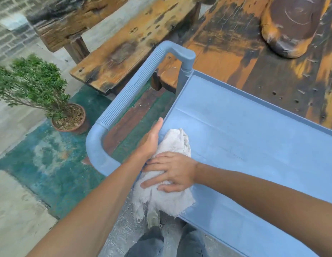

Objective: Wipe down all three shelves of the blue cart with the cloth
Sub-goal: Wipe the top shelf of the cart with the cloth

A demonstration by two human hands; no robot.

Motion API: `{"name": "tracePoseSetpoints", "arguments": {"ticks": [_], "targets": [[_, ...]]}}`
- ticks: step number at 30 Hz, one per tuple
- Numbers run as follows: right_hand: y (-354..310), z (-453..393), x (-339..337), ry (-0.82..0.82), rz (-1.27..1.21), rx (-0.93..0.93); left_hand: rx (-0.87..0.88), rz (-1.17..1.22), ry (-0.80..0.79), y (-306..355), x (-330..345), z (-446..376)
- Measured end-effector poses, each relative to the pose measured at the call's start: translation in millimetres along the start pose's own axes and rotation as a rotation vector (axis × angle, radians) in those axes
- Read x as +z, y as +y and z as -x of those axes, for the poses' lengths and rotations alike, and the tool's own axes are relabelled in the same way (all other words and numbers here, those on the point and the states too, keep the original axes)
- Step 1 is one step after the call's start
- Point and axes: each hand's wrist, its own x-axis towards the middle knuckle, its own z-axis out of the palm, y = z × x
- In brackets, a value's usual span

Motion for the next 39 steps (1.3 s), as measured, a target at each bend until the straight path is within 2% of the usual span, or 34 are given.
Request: {"name": "tracePoseSetpoints", "arguments": {"ticks": [2,5,8,10,13,18,21,23,24,26,28,29,31,34,35,37,39], "targets": [[9.1,0.4,0.6,0.035,0.027,0.111,-0.027,0.034,0.005,1.3,1.5,-1.1],[36.1,11.5,-8.6,0.085,0.078,0.297,-0.059,0.228,-0.101,4.6,4.7,-4.3],[65.3,30.2,-21.5,0.096,0.125,0.486,-0.020,0.235,-0.148,8.4,4.7,-4.8],[88.6,43.0,-30.8,0.132,0.181,0.693,-0.043,0.250,-0.163,6.9,4.2,-4.0],[127.9,49.7,-46.2,0.130,0.216,1.012,-0.064,0.063,-0.041,2.8,1.7,0.8],[146.7,51.3,-48.9,0.092,0.259,1.059,-0.060,-0.069,-0.033,1.1,-1.2,4.6],[160.2,45.6,-56.0,0.106,0.276,1.185,-0.023,-0.100,-0.028,5.3,0.9,10.8],[173.0,38.6,-61.9,0.059,0.239,1.275,0.045,-0.246,-0.020,15.4,5.6,20.0],[177.5,32.9,-64.1,0.038,0.230,1.298,0.095,-0.414,0.004,17.0,5.6,21.7],[179.7,20.8,-67.4,0.016,0.288,1.257,0.194,-0.814,0.091,17.1,7.6,24.0],[179.8,15.4,-73.6,0.016,0.407,1.069,0.309,-1.106,0.216,16.0,16.3,22.3],[180.7,18.8,-75.3,0.037,0.442,0.949,0.345,-1.183,0.274,16.9,23.8,23.1],[188.2,39.9,-71.7,0.126,0.386,0.733,0.422,-1.187,0.374,25.2,47.1,19.4],[203.9,69.9,-71.1,0.201,0.151,0.608,0.545,-1.213,0.349,41.3,95.8,2.1],[204.3,70.8,-70.5,0.191,0.098,0.567,0.483,-1.201,0.301,45.6,106.5,-1.9],[206.4,77.7,-71.1,0.169,0.045,0.477,0.241,-1.202,0.220,50.0,131.8,-14.0],[208.4,82.3,-75.4,0.121,0.038,0.438,0.062,-1.276,0.208,49.3,148.1,-18.8]]}}
